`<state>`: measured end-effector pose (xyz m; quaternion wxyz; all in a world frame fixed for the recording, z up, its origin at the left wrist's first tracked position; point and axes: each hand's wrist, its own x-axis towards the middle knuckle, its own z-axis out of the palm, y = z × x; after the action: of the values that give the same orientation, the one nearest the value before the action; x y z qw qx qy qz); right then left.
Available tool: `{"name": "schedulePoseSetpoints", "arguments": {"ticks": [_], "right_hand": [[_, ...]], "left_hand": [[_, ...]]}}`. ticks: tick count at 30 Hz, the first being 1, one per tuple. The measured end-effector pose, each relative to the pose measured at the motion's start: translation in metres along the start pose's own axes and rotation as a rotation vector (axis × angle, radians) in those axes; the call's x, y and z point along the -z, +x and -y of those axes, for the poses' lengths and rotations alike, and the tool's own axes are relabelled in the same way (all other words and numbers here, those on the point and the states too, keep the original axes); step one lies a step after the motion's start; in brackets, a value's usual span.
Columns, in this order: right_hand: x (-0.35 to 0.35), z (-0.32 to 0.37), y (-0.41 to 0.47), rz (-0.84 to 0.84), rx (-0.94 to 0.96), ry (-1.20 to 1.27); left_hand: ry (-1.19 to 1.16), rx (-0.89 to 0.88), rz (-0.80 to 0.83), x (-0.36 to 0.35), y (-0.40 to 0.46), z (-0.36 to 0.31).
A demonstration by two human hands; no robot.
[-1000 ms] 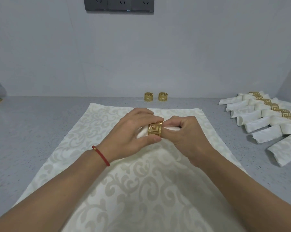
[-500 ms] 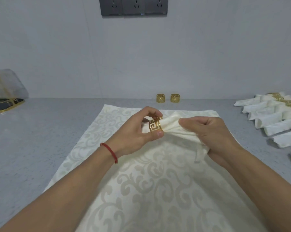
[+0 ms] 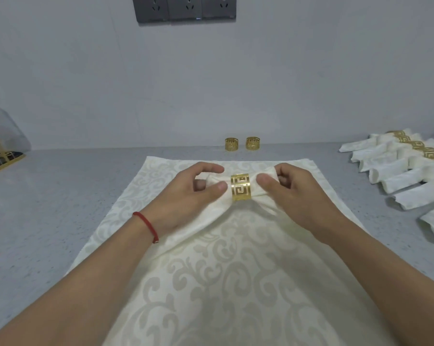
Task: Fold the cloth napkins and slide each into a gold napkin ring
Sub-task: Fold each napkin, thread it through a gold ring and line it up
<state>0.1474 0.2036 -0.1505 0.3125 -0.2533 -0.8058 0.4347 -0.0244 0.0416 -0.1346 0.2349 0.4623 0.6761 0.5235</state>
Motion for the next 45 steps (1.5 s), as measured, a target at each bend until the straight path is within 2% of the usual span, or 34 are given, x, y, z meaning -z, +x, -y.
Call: {"name": "schedulePoseSetpoints", "arguments": {"ticks": [5, 8, 10, 13, 15, 17, 18, 19, 21, 23, 26, 28, 33, 38, 40, 42, 45], "right_hand": [[0.005, 0.006, -0.001, 0.082, 0.038, -0.111], [0.015, 0.011, -0.005, 0.171, 0.015, -0.366], [0.015, 0.009, -0.007, 0.249, -0.027, -0.566], [0.016, 0.007, -0.009, 0.330, -0.111, -0.798], [0.024, 0.012, -0.010, 0.241, -0.037, -1.012], [0.030, 0.016, -0.010, 0.081, 0.128, -1.193], [0.028, 0.015, -0.008, 0.035, 0.221, -1.148], [0.025, 0.013, -0.009, 0.060, 0.296, -1.017], [0.011, 0.007, -0.011, 0.228, 0.407, -0.825], [-0.006, -0.005, -0.009, 0.339, 0.490, -0.901], [-0.012, -0.001, -0.004, 0.291, 0.540, -0.968], [-0.003, 0.013, -0.004, 0.312, 0.507, -0.964], [0.046, 0.050, -0.036, 0.331, 0.438, -0.918], [0.126, 0.046, -0.084, 0.297, 0.281, -0.918], [0.165, 0.029, -0.096, 0.259, 0.201, -0.934], [0.202, 0.004, -0.104, 0.173, 0.156, -0.976], [0.259, -0.048, -0.117, 0.026, 0.121, -1.116]], "left_hand": [[-0.156, 0.067, 0.075, 0.001, 0.001, -0.001], [-0.288, 0.231, 0.153, 0.002, 0.001, -0.002], [-0.146, 0.259, 0.157, 0.000, 0.001, 0.005], [0.225, 0.176, 0.099, -0.005, 0.001, 0.011], [0.362, 0.117, 0.063, -0.005, 0.002, 0.010], [0.461, 0.087, 0.054, -0.005, 0.004, 0.008], [0.456, 0.090, 0.067, -0.005, 0.006, 0.008], [0.437, 0.101, 0.081, -0.006, 0.006, 0.008], [0.417, 0.133, 0.103, -0.008, 0.008, 0.005], [0.402, 0.173, 0.139, -0.009, 0.011, -0.002], [0.363, 0.251, 0.147, -0.010, 0.011, -0.018], [0.281, 0.295, 0.158, -0.010, 0.009, -0.025], [-0.120, 0.350, 0.223, -0.032, -0.002, -0.055], [-0.208, 0.265, 0.302, -0.101, -0.018, -0.085], [-0.119, 0.173, 0.197, -0.135, -0.017, -0.083], [0.176, 0.020, 0.067, -0.162, -0.015, -0.072], [0.468, -0.134, 0.033, -0.192, -0.018, -0.044]]}}
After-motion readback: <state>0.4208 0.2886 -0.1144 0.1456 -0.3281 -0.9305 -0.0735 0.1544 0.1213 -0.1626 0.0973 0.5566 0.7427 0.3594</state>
